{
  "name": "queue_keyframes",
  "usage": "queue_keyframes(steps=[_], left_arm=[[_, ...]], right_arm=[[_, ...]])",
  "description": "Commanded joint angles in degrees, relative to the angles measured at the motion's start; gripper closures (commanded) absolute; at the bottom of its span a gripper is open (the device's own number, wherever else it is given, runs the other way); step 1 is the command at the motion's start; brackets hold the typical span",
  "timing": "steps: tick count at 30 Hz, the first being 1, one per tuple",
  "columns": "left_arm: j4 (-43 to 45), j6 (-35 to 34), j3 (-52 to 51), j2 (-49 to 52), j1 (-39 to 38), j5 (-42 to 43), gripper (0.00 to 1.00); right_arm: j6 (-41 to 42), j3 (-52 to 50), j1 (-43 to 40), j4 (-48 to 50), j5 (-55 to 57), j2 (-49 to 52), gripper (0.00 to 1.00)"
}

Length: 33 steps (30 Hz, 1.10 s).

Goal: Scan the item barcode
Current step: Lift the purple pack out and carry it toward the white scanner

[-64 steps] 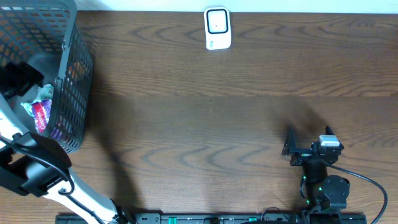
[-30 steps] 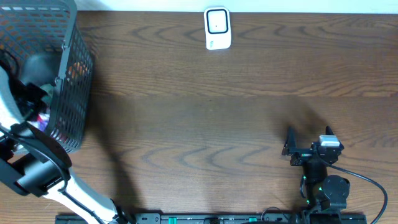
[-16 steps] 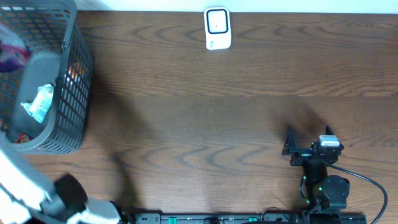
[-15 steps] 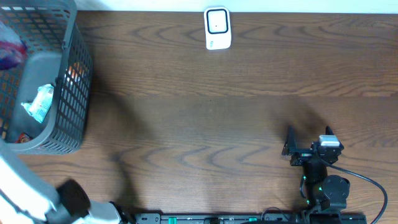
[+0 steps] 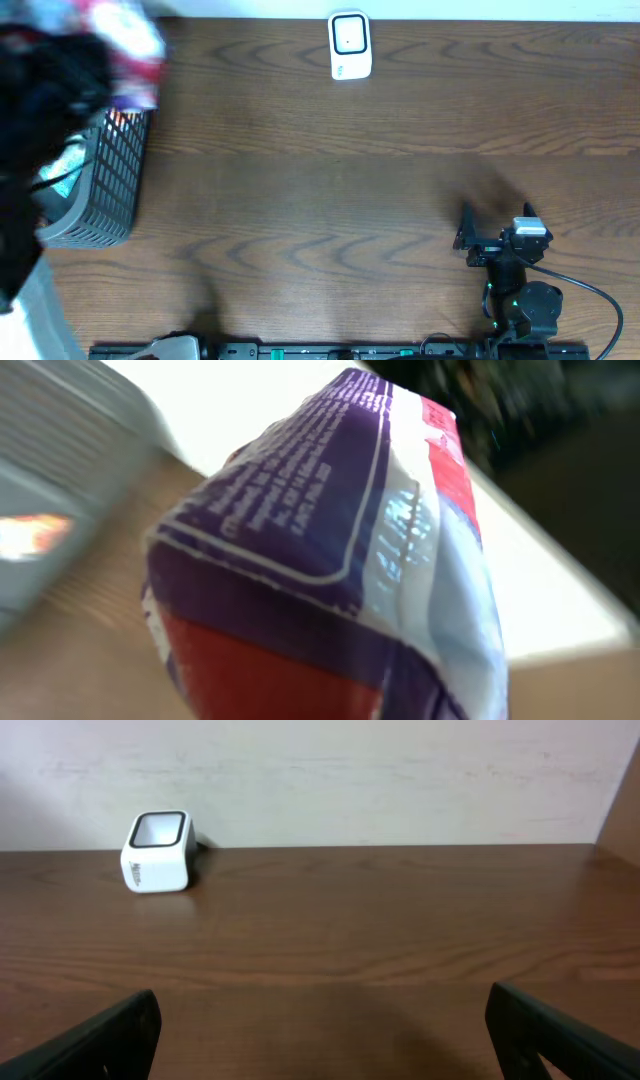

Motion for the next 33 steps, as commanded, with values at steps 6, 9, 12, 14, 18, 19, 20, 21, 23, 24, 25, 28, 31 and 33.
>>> queue_keyframes(steps=[6, 9, 12, 14, 18, 19, 20, 21, 23, 24, 25, 28, 31, 33], left_arm=[[-2.5, 1.4, -1.4, 10.0, -16.0, 0.6, 0.92], [-2.7, 1.4, -1.4, 15.8, -20.1, 0.6, 0.92], [-3.6, 1.3, -1.4, 20.8, -23.0, -0.3, 0.92], [-4.6, 1.3, -1.4, 24.0, -24.6, -2.0, 0.92], [-7.1, 1.3, -1.4, 31.3, -27.8, -4.5, 0.93], [-7.7, 1.3, -1.4, 33.1, -28.6, -4.5, 0.92], [-8.0, 1.3, -1.4, 34.7, -29.3, -4.4, 0.92], [-8.5, 1.3, -1.4, 36.4, -30.1, -4.3, 0.92], [-8.7, 1.3, -1.4, 39.6, -31.5, -3.5, 0.92], [-8.7, 0.9, -1.4, 41.1, -32.2, -2.6, 0.92], [-8.5, 0.2, -1.4, 42.6, -32.8, -1.4, 0.92], [-8.1, 0.0, -1.4, 46.4, -34.4, 2.6, 0.92], [-8.0, -1.1, -1.4, 49.4, -35.6, 3.4, 0.92], [-8.1, -1.4, -1.4, 51.1, -36.2, 3.4, 0.92]], right_arm=[[0.8, -0.1, -0.1, -0.2, -0.1, -0.2, 0.01], [0.8, -0.1, -0.1, -0.2, -0.1, -0.2, 0.01], [0.8, -0.1, -0.1, -0.2, -0.1, -0.2, 0.01], [0.8, -0.1, -0.1, -0.2, -0.1, -0.2, 0.01], [0.8, -0.1, -0.1, -0.2, -0.1, -0.2, 0.01], [0.8, -0.1, -0.1, -0.2, -0.1, -0.2, 0.01], [0.8, -0.1, -0.1, -0.2, -0.1, -0.2, 0.01], [0.8, -0.1, -0.1, -0.2, -0.1, -0.2, 0.01], [0.8, -0.1, -0.1, -0.2, -0.1, -0.2, 0.01], [0.8, -0.1, -0.1, -0.2, -0.1, -0.2, 0.01], [0.8, -0.1, -0.1, -0.2, -0.1, -0.2, 0.01], [0.8, -0.1, -0.1, -0.2, -0.1, -0.2, 0.01], [0.8, -0.1, -0.1, -0.2, -0.1, -0.2, 0.01], [0.8, -0.1, -0.1, -0.2, -0.1, -0.2, 0.01]])
